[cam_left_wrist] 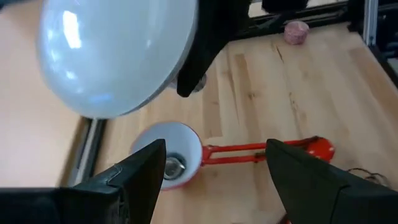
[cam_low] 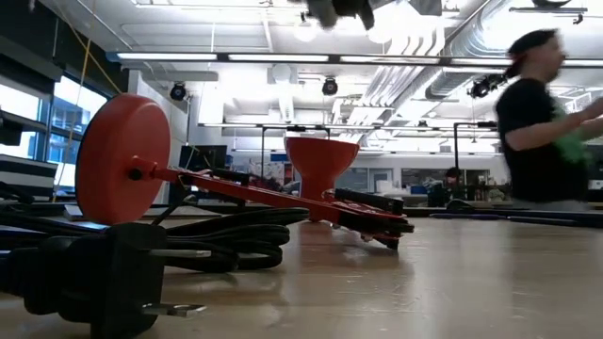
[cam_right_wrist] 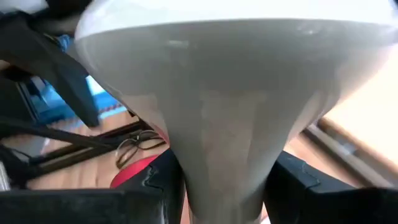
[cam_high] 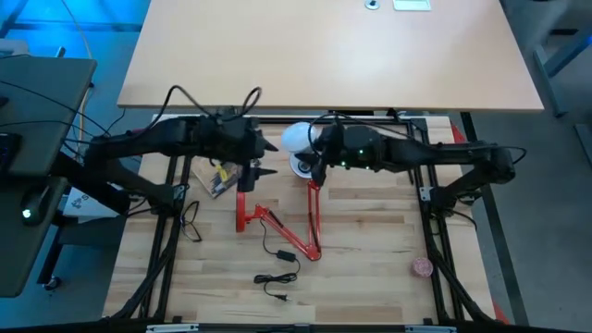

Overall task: Screw lightbulb
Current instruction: Insert the lightbulb into the red lamp

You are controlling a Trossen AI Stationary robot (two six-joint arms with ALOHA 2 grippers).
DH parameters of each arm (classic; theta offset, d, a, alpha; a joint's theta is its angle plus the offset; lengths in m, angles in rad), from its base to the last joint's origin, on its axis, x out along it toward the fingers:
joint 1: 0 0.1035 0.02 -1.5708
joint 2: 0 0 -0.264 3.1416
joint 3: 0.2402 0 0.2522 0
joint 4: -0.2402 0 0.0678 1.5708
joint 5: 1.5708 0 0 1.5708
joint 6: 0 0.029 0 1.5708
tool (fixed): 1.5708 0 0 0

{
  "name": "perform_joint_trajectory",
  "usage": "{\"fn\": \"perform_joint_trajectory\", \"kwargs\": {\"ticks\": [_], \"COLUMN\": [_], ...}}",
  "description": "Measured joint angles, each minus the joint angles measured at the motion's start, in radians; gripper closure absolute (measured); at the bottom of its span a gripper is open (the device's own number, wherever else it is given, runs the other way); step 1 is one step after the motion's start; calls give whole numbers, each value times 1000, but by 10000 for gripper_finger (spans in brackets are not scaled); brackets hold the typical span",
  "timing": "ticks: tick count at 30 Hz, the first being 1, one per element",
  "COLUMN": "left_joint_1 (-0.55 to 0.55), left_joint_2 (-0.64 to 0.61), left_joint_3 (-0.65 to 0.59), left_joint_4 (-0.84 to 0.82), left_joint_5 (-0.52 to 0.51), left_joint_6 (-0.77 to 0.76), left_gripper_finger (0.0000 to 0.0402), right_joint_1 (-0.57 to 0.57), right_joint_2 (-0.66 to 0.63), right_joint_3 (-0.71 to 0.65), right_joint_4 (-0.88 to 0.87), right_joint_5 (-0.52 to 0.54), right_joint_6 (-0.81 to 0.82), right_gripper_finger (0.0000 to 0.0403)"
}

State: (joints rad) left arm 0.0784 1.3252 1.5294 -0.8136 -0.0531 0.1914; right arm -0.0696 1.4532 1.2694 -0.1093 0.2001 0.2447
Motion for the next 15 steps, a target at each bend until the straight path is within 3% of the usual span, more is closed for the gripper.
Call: {"fn": "perform_joint_trajectory", "kwargs": {"ticks": [5,10,15], "left_joint_1": [-1,0,2], "left_joint_2": [-177,-316,-372], "left_joint_3": [-213,-420,-538], "left_joint_4": [194,368,387], "left_joint_5": [-79,-213,-299], "left_joint_6": [-127,-220,-248], "left_gripper_finger": [133,133,133], "right_joint_1": [-22,-21,-38], "right_joint_2": [-19,15,95], "right_joint_3": [-273,-499,-594], "right_joint_4": [426,748,959], "right_joint_5": [31,206,270], "right_joint_6": [137,259,247], "right_gripper_finger": [248,248,248]}}
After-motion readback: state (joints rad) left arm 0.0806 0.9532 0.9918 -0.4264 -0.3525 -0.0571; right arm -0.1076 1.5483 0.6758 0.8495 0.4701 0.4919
